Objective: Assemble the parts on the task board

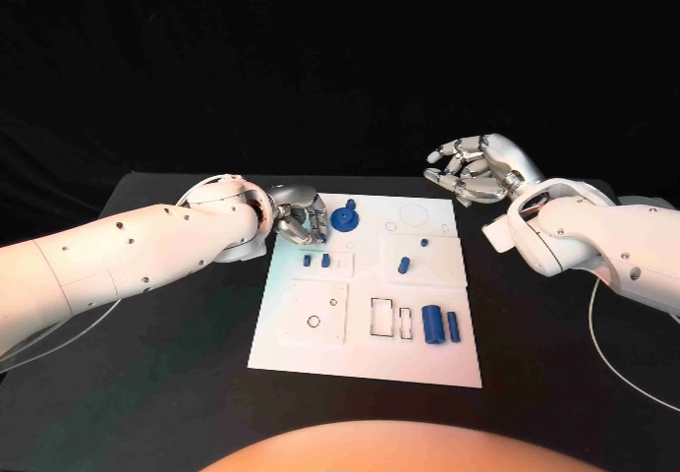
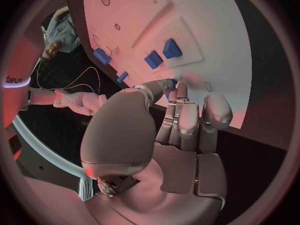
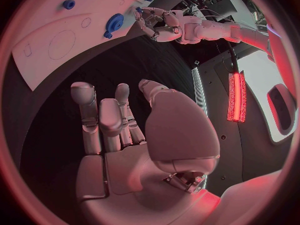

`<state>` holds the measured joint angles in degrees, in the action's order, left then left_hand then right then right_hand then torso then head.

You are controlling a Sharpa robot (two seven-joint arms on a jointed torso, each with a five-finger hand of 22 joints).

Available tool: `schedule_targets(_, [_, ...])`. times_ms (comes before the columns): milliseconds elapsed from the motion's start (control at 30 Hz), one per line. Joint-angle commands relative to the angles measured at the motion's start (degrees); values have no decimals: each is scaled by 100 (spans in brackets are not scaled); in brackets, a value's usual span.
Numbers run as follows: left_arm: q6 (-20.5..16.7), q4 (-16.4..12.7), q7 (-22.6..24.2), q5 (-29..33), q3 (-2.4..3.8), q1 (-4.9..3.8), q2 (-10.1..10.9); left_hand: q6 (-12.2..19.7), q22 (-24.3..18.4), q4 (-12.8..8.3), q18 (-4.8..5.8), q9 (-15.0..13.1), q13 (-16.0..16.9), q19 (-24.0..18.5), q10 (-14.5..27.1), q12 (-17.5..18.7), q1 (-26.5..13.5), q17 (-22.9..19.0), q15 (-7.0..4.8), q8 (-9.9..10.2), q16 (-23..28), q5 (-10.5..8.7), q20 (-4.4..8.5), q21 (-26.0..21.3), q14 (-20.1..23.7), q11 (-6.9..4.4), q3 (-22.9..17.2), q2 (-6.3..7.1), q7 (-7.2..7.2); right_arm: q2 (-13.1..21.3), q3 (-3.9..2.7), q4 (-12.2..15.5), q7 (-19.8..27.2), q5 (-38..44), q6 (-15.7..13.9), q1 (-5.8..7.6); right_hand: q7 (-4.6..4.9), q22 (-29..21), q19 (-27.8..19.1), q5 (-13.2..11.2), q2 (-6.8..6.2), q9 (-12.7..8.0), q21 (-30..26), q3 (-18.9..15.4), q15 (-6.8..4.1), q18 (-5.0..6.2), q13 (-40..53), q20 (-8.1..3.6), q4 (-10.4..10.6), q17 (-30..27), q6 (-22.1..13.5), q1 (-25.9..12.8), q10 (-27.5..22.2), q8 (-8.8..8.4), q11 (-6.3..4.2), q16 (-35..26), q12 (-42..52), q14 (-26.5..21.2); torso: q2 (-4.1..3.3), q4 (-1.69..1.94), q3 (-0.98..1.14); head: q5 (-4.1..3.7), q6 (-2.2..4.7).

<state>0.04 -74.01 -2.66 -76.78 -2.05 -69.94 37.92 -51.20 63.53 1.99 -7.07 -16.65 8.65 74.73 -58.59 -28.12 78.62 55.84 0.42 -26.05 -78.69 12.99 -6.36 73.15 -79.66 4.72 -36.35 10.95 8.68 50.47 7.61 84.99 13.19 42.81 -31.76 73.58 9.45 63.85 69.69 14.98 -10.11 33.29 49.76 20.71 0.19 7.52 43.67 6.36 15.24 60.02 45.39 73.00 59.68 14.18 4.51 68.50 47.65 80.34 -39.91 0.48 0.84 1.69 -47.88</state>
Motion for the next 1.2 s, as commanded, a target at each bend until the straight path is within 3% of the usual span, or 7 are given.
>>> schedule_targets(33, [140,4,-20,35,-2,1,-28,-37,-15,-13,104,-3,-9,23,-40,44,-51,-6,-7,0,-3,-22,11,4,-22,-13,31,-18,-16,-1,-1,10,48,16,31,-3,-6,8,28,21,46,5,-33,-18,-2,50,-5,-10,20,9,31,-5,10,19,-6,-10,31,40,0,1,-2,-1,-9])
schedule_targets(900, [224,35,-94,-9,-15,2,-38,-16,-40,-15,100,-3,-16,6,-38,98,-54,1,-3,38,-2,-26,16,-15,-16,-4,41,-12,-5,5,-1,6,51,13,29,-3,-6,8,28,21,46,5,-33,-18,-2,50,-5,-10,20,9,31,-5,10,19,-6,-10,31,40,1,7,-3,-1,-23])
schedule_targets(1200, [190,37,-60,37,-15,2,-49,353,-90,-7,92,101,-25,-24,-70,344,-82,-42,34,473,-9,-22,-5,-55,12,40,31,41,61,3,-1,2,50,13,31,-3,-6,8,28,21,46,5,-33,-18,-2,50,-5,-10,20,9,31,-5,10,19,-6,-10,31,40,0,1,-2,3,-25])
